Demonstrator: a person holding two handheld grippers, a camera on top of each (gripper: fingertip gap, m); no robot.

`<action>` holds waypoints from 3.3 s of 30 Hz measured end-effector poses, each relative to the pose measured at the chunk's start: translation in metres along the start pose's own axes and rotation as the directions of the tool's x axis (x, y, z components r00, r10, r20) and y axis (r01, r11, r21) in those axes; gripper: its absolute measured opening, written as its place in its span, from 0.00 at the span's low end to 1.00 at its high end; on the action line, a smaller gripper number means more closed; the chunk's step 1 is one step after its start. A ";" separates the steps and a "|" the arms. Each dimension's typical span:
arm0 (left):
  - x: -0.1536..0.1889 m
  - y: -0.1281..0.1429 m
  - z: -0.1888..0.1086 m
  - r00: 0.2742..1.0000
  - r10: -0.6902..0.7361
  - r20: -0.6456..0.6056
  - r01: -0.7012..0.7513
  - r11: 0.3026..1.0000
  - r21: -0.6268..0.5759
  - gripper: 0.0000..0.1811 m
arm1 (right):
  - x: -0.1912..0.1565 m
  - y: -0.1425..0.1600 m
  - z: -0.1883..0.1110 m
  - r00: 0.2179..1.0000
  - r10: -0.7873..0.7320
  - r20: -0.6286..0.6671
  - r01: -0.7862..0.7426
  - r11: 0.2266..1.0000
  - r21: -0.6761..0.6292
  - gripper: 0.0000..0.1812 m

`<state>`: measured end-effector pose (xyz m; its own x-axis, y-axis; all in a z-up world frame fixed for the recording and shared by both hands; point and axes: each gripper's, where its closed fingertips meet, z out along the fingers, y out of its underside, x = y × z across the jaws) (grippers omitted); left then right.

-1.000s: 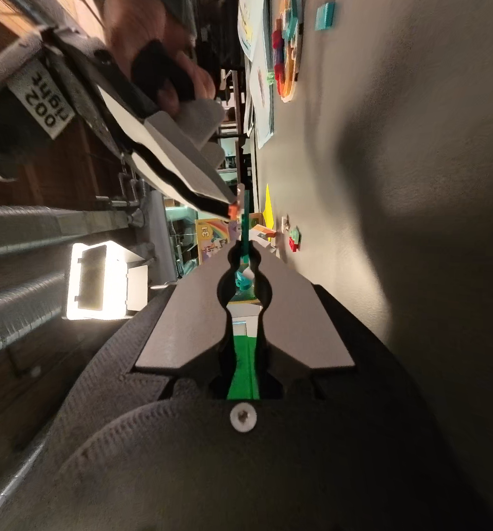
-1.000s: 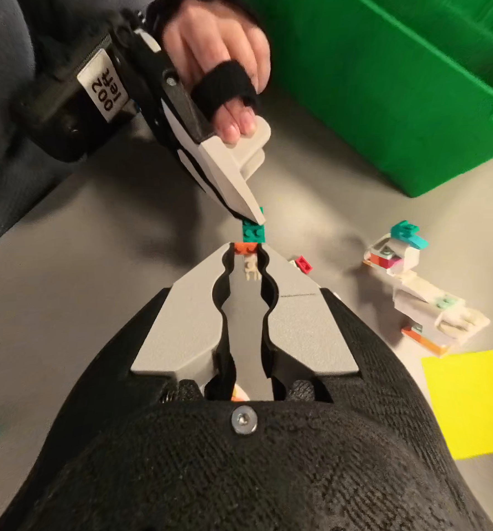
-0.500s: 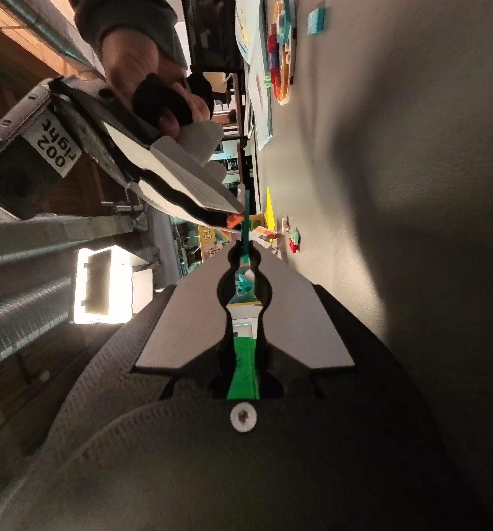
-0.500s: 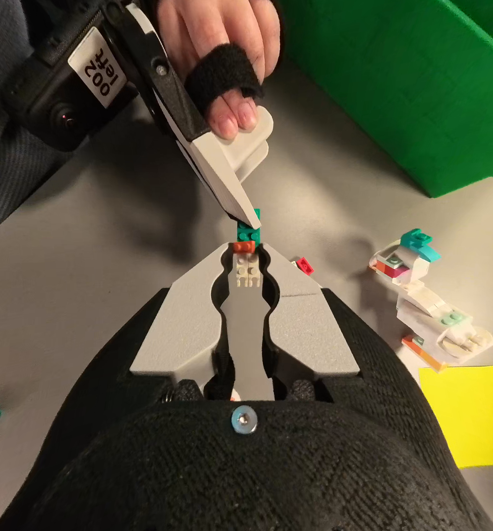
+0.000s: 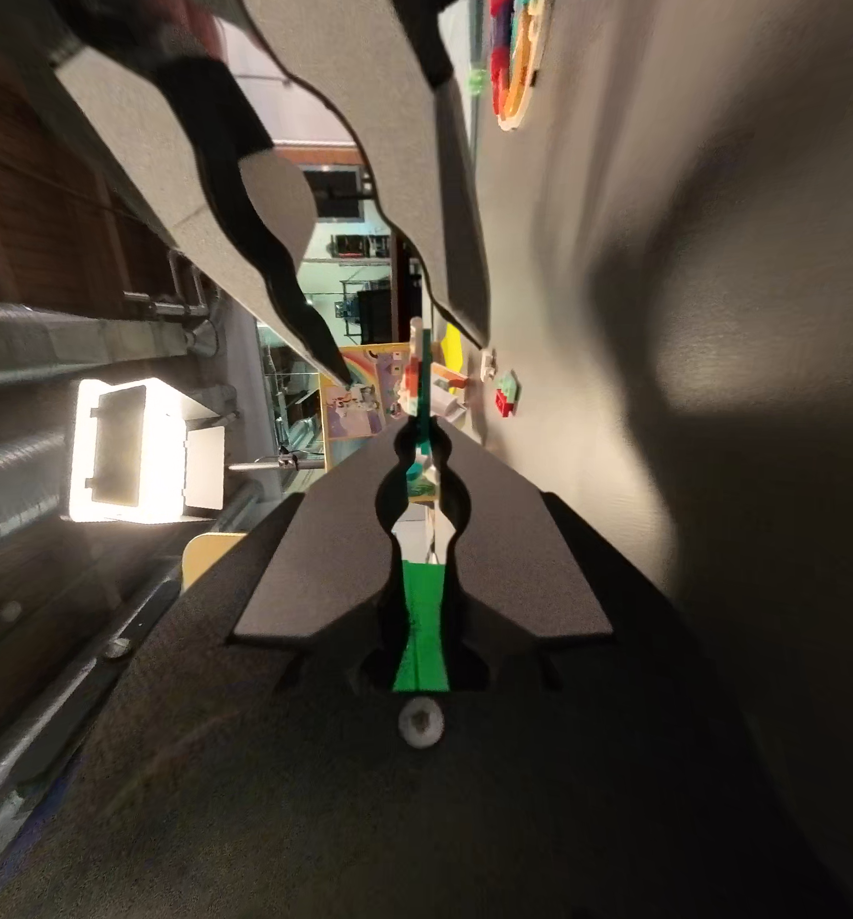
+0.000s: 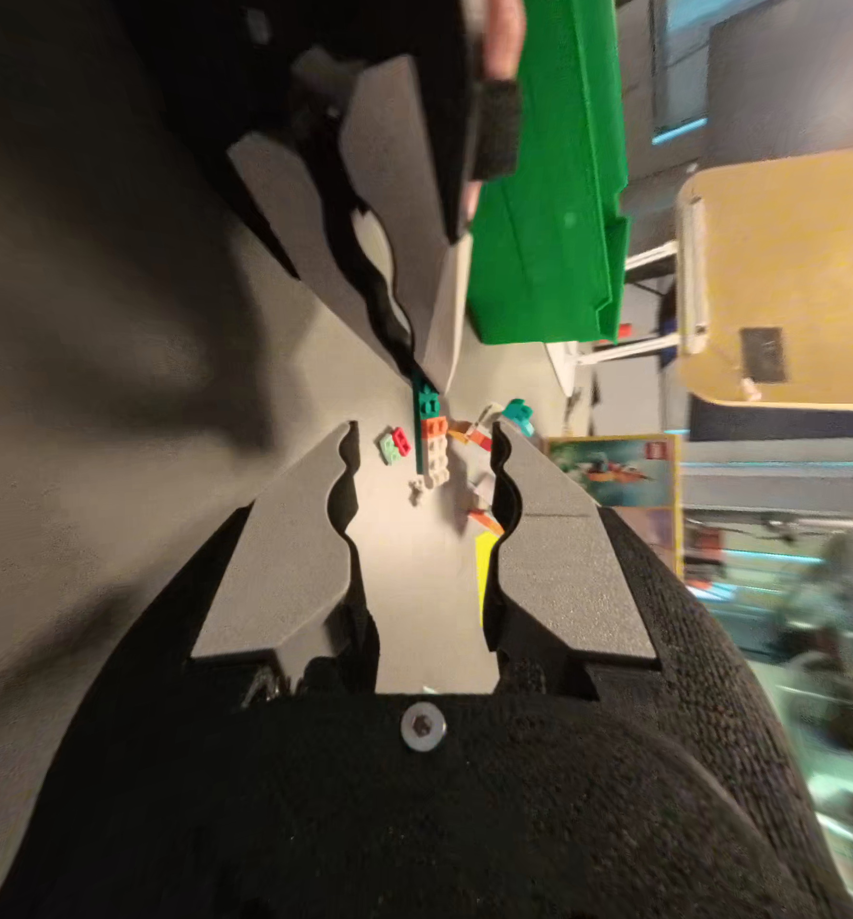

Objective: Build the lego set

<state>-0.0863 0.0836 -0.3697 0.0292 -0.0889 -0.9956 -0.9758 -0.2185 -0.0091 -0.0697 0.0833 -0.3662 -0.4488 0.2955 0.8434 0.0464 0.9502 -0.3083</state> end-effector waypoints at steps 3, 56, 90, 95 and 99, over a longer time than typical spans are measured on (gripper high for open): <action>0.002 -0.001 0.001 1.000 0.009 -0.011 -0.009 1.000 0.001 0.02 | -0.010 0.003 0.005 0.995 -0.097 -0.026 0.096 0.993 -0.062 0.25; 0.010 -0.006 0.003 0.998 -0.024 -0.056 0.026 0.999 0.031 0.01 | -0.006 0.014 0.012 0.990 -0.070 -0.124 0.057 0.993 -0.103 0.16; 0.013 -0.010 0.002 0.995 -0.058 -0.081 0.062 0.997 0.051 0.02 | -0.007 0.023 0.010 0.973 -0.215 -0.087 0.201 0.968 -0.151 0.05; 0.015 -0.021 -0.001 0.998 0.049 -0.045 -0.044 0.994 0.100 0.02 | -0.023 0.020 -0.010 0.978 -0.013 0.208 0.021 0.999 -0.036 0.16; 0.013 -0.031 -0.005 0.998 0.061 -0.023 -0.057 0.987 0.153 0.02 | -0.027 0.015 -0.028 0.824 0.288 0.487 -0.296 0.953 -0.064 0.24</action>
<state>-0.0546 0.0842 -0.3814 -0.0258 -0.1241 -0.9919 -0.9975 -0.0619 0.0336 -0.0322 0.0919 -0.3816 -0.7912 0.4693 0.3921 0.2341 0.8247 -0.5149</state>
